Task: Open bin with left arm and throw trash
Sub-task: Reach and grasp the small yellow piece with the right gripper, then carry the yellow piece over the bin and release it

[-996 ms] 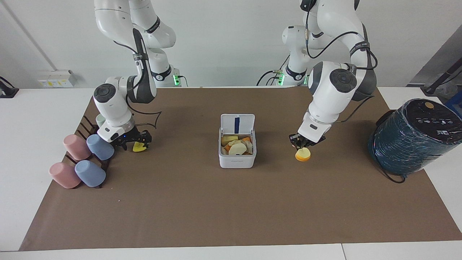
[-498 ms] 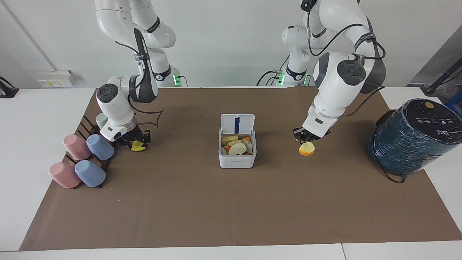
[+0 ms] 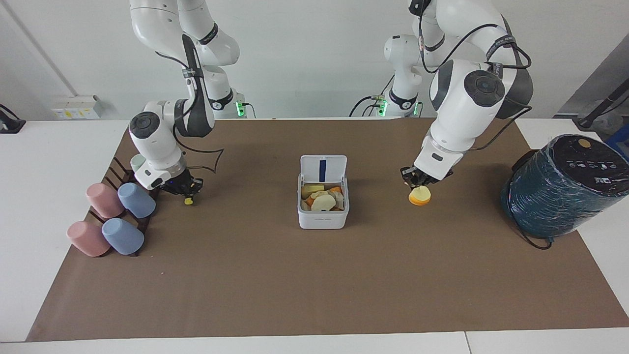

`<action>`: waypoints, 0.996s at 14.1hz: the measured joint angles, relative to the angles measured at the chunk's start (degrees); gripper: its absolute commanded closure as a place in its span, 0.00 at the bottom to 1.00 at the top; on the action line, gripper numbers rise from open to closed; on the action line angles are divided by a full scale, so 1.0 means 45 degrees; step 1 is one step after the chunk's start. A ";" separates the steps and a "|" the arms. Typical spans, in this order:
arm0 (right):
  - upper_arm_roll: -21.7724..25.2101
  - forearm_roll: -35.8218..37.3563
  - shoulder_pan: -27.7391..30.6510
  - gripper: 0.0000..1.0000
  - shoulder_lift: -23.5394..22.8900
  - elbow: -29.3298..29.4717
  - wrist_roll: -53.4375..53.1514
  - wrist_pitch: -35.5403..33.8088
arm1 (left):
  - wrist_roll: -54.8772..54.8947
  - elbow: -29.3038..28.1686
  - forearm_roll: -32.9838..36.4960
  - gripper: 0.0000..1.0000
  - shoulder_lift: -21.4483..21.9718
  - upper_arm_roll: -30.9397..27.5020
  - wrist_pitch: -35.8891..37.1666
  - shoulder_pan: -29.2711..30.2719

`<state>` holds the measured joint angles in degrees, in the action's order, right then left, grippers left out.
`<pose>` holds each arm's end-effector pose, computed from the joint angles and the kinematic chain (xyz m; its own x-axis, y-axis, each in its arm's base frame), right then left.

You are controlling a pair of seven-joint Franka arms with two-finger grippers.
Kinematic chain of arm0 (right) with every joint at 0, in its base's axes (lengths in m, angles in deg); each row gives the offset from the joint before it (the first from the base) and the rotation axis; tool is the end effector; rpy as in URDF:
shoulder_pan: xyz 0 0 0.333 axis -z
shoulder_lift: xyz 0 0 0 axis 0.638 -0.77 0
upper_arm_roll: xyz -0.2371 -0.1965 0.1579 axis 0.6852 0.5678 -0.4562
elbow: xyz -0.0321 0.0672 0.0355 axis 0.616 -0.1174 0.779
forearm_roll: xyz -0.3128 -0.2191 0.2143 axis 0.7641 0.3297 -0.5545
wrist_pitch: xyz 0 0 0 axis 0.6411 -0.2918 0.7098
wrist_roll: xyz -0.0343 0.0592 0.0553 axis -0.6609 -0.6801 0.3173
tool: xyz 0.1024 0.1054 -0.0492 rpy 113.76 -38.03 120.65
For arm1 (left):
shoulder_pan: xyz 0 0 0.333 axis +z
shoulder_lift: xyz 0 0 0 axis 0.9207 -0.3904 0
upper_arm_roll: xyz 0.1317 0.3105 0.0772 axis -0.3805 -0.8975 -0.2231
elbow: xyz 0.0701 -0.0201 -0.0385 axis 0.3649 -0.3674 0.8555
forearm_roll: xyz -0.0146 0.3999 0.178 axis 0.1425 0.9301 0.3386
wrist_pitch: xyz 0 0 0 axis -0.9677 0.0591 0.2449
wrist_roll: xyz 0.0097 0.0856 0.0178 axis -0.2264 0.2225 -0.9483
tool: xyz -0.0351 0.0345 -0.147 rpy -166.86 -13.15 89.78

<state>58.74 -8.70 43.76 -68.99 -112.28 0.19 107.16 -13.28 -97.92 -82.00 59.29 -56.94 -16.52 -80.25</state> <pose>0.5695 -0.0194 0.2723 0.9995 0.0157 -0.0282 0.0163 -0.9996 0.0221 0.6715 -0.2111 0.4828 0.9977 0.0403 -0.0541 0.0421 -0.9986 0.0333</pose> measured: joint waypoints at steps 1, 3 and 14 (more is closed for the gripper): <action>-0.0002 -0.0011 0.0000 1.00 0.0076 0.0204 -0.0082 -0.0241 | 0.0000 0.0000 0.0001 1.00 0.0000 -0.0003 0.0000 0.0002; -0.0107 -0.0319 -0.0005 1.00 0.0239 0.0675 -0.0711 -0.0844 | 0.0000 0.0000 0.0005 1.00 0.0000 -0.0008 0.0000 0.0007; -0.0756 -0.6474 -0.3201 1.00 -0.0363 0.4432 -0.7892 -0.1088 | 0.0004 0.0004 0.0009 1.00 0.0000 -0.0035 -0.0001 0.0022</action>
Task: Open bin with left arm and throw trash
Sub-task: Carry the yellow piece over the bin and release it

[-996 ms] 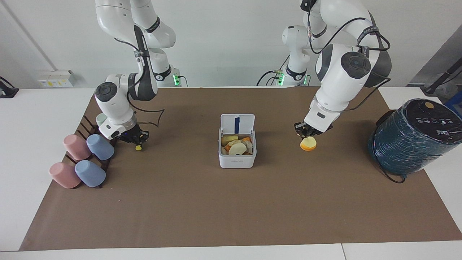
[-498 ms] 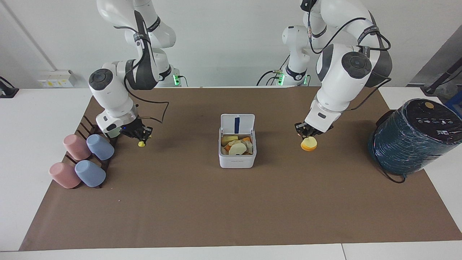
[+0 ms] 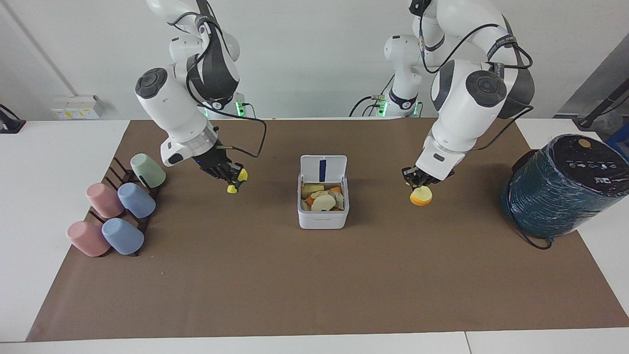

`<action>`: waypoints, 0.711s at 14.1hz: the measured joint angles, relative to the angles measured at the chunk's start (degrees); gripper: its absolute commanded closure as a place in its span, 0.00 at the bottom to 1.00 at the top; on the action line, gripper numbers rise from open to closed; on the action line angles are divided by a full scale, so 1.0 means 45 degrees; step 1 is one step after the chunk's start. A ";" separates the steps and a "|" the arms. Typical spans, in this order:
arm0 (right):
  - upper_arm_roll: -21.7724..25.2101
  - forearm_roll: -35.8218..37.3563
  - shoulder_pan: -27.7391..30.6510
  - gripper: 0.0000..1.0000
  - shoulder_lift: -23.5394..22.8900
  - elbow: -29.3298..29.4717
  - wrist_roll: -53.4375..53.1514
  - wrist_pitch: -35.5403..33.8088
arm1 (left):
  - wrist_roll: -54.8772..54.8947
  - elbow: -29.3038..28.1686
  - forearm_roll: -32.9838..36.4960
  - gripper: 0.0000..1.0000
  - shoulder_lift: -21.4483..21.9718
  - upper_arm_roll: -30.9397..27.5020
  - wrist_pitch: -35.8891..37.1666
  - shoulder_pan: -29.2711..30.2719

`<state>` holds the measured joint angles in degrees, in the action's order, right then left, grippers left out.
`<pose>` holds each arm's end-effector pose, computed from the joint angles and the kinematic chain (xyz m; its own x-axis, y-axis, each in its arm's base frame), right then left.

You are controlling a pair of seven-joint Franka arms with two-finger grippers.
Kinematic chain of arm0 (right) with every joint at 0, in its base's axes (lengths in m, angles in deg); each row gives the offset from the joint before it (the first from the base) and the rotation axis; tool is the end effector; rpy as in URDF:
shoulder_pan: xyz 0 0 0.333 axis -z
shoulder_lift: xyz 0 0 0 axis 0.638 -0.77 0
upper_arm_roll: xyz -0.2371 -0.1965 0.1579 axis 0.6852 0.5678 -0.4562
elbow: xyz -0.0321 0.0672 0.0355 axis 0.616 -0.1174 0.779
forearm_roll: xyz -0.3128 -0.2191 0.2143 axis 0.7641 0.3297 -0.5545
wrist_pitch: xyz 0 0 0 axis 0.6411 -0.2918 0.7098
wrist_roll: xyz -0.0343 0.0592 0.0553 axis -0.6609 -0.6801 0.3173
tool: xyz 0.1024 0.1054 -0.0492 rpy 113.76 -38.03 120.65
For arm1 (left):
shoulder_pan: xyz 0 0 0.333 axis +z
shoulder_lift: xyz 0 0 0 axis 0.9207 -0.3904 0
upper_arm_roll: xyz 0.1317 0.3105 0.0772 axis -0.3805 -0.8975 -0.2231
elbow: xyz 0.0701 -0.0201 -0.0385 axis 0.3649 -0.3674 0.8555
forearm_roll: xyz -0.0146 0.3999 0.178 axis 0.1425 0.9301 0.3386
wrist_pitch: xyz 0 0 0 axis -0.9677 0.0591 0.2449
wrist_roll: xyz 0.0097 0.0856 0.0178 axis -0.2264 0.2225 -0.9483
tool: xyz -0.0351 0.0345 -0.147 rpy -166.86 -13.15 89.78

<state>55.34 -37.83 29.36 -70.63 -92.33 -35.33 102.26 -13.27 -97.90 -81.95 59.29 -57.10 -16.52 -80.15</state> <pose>0.6388 0.2146 0.4275 0.8491 -0.5145 -0.1199 -0.5117 -0.7448 -0.4282 0.6724 -0.2082 0.4830 0.9976 0.0444 -0.0533 0.0461 -0.9984 0.0318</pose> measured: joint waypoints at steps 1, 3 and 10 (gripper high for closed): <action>-0.0004 -0.0280 -0.0548 1.00 -0.0243 0.0003 -0.0692 0.0741 | 0.0000 0.0000 0.0000 1.00 0.0000 0.0000 0.0000 0.0000; -0.0025 -0.0354 -0.1725 0.95 -0.0859 0.0013 -0.2115 0.2232 | 0.0001 0.0000 0.0000 1.00 0.0000 0.0001 -0.0007 0.0000; -0.0004 -0.0357 -0.3264 0.00 -0.2187 -0.0029 -0.2868 0.3966 | 0.0001 0.0001 -0.0007 1.00 0.0000 0.0015 -0.0033 -0.0006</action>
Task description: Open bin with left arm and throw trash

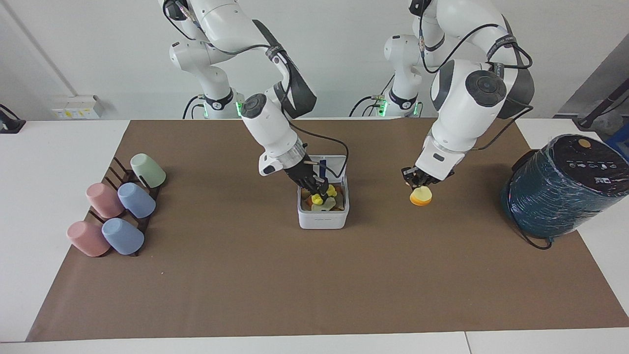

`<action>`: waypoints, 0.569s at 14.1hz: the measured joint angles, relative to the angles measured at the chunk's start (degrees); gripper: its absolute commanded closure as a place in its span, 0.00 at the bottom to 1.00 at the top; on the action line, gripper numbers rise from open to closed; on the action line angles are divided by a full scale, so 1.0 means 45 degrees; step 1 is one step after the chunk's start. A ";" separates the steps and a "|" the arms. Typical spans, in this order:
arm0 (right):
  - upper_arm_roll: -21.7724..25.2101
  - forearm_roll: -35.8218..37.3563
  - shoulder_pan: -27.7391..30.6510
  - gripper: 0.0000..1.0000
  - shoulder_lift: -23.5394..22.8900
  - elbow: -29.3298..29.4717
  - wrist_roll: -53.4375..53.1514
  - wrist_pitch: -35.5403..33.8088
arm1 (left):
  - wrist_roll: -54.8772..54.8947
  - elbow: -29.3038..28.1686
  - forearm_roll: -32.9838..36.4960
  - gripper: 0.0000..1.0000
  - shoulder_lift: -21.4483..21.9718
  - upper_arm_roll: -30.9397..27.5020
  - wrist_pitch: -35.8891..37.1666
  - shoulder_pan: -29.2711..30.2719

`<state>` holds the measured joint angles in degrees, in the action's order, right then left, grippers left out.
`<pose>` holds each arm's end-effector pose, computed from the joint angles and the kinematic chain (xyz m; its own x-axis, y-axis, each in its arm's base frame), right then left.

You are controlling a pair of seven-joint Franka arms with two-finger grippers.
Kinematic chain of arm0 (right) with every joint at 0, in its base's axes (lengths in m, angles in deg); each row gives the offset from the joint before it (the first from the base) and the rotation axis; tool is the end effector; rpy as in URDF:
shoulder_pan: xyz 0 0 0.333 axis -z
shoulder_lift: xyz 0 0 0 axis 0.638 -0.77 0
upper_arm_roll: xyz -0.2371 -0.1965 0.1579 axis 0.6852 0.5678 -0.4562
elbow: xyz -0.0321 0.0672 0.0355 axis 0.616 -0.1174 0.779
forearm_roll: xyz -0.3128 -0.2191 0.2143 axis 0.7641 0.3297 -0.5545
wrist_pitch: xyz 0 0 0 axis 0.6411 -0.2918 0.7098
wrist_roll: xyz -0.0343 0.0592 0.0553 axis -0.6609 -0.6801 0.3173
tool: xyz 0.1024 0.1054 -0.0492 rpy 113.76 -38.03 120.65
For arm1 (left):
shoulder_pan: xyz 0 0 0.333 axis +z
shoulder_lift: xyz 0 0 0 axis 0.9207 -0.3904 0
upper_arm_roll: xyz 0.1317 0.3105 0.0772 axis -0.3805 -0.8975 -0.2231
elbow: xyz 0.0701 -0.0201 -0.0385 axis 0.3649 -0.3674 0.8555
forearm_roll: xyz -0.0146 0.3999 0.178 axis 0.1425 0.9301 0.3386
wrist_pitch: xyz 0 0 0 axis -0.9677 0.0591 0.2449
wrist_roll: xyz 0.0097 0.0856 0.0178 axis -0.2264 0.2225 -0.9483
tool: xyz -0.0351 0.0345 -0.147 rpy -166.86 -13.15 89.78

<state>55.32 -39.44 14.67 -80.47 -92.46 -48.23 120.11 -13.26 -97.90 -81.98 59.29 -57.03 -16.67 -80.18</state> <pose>0.6146 0.3703 0.3416 0.8017 -0.5814 -0.1389 -0.5717 -0.6777 -0.4626 0.6725 -0.2094 0.4832 0.9978 0.0427 -0.0511 0.0444 -0.9984 0.0335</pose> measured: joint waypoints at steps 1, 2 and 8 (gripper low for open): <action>0.0012 0.0000 0.0000 0.00 0.0011 0.0022 0.0000 0.0000 | -0.0001 0.0000 -0.0005 1.00 0.0000 0.0013 -0.0038 -0.0003; 0.0022 0.0000 0.0000 0.00 0.0033 0.0038 0.0000 0.0000 | -0.0016 0.0000 -0.0013 1.00 0.0000 0.0034 -0.0161 -0.0017; 0.0377 0.1933 0.0117 0.00 0.0767 0.0320 0.0015 -0.0420 | -0.1299 -0.0645 -0.0958 1.00 -0.0012 0.0126 -0.2341 -0.0482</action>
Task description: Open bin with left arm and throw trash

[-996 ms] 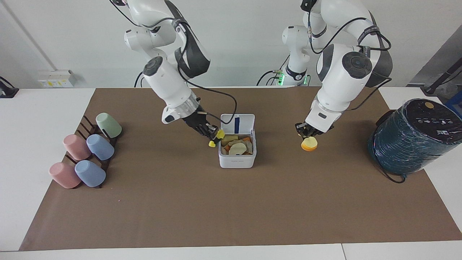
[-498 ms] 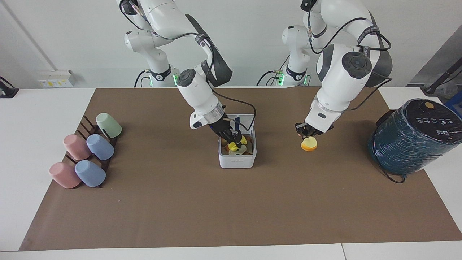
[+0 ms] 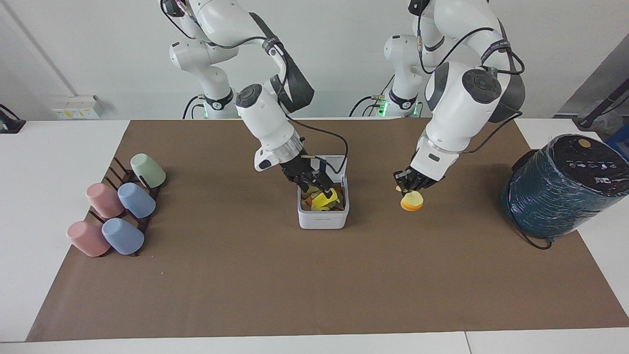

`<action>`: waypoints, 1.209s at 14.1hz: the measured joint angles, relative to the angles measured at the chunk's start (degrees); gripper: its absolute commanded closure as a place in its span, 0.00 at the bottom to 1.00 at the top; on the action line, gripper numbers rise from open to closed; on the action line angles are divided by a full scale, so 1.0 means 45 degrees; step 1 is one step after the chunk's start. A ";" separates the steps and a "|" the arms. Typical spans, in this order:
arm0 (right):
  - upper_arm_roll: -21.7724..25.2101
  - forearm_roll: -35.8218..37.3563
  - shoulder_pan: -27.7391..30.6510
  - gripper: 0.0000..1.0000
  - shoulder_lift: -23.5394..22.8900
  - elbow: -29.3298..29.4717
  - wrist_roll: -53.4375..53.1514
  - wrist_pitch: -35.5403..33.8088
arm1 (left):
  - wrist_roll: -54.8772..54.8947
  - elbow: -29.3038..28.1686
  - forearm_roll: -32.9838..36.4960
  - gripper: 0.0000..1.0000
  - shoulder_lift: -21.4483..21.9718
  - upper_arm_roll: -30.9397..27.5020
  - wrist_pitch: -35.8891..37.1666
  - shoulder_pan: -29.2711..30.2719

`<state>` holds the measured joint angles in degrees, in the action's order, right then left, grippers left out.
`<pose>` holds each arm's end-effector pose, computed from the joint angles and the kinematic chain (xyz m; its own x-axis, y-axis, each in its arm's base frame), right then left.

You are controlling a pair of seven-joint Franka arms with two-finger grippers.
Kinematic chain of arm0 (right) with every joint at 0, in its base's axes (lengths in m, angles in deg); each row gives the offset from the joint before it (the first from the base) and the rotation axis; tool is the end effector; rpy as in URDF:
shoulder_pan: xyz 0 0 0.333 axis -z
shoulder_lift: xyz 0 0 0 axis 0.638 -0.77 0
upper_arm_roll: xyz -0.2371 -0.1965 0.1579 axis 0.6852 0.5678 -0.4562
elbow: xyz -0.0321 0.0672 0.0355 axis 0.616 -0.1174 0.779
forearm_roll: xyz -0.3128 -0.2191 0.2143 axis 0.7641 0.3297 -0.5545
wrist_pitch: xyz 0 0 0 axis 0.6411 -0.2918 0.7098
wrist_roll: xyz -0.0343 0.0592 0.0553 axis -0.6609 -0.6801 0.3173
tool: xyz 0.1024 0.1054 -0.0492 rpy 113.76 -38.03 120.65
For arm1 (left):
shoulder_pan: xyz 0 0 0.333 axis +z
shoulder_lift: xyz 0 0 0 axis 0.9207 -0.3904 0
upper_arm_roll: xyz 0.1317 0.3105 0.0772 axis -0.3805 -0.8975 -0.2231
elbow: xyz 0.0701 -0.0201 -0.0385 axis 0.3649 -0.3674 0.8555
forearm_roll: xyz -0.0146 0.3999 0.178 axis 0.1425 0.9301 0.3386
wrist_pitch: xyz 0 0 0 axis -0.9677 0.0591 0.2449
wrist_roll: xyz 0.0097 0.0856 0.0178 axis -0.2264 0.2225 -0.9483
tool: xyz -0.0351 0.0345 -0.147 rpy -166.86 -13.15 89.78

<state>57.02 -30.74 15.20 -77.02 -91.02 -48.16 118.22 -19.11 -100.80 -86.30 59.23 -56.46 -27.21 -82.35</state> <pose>0.6289 0.3473 0.3927 0.8417 -0.5399 0.0053 -0.4773 -0.7488 -0.4599 0.6780 -0.2555 0.4735 0.9916 0.1259 0.0306 0.1199 -0.9810 0.1525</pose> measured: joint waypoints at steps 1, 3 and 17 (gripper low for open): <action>0.0142 0.1353 0.0180 0.00 0.0297 0.0095 -0.0005 -0.0606 | -0.0494 -0.0337 -0.0023 1.00 0.0014 0.0016 -0.0691 -0.0277; 0.0248 0.4099 0.0906 0.00 0.0949 0.0445 0.0044 -0.2113 | -0.1435 -0.1132 -0.0029 1.00 0.0107 0.0038 -0.2069 -0.0857; 0.0323 0.5058 0.4413 0.00 0.3195 0.3761 0.5981 -1.0952 | -0.3806 -0.4110 -0.0132 0.01 0.0508 -0.0004 -0.5313 -0.3298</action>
<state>58.47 -7.98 35.06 -62.64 -74.10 -21.25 68.94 -36.24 -119.30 -86.89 61.52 -56.48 -51.11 -97.19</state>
